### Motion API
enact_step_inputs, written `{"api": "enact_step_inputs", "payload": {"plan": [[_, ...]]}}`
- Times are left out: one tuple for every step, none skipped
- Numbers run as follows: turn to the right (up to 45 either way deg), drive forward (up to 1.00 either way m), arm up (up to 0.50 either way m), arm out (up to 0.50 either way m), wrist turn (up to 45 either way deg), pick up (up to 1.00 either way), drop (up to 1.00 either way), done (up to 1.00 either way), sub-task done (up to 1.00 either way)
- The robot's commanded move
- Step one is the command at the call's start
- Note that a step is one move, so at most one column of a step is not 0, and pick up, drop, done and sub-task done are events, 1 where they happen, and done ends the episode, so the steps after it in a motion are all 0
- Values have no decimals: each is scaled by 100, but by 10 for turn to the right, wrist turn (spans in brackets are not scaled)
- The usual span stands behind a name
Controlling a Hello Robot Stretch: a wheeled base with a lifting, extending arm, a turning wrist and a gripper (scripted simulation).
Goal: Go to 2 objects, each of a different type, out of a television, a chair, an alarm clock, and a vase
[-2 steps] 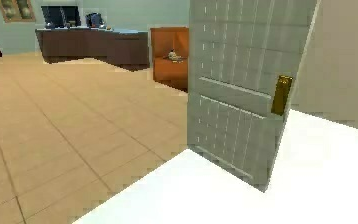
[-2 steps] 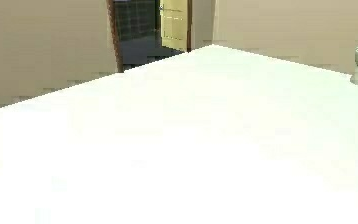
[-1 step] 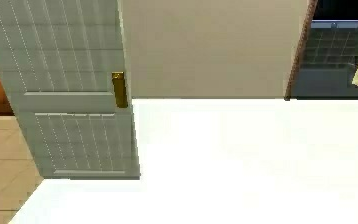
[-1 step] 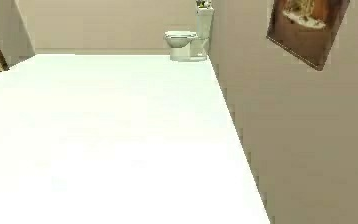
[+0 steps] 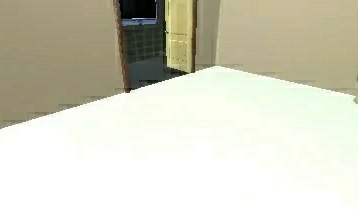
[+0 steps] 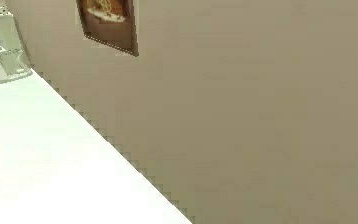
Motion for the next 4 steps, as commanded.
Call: {"api": "enact_step_inputs", "payload": {"plan": [[0,10,0,0,0,0,0,0,0],[-60,0,0,0,0,0,0,0,0],[0,100,0,0,0,0,0,0,0],[0,100,0,0,0,0,0,0,0]]}}
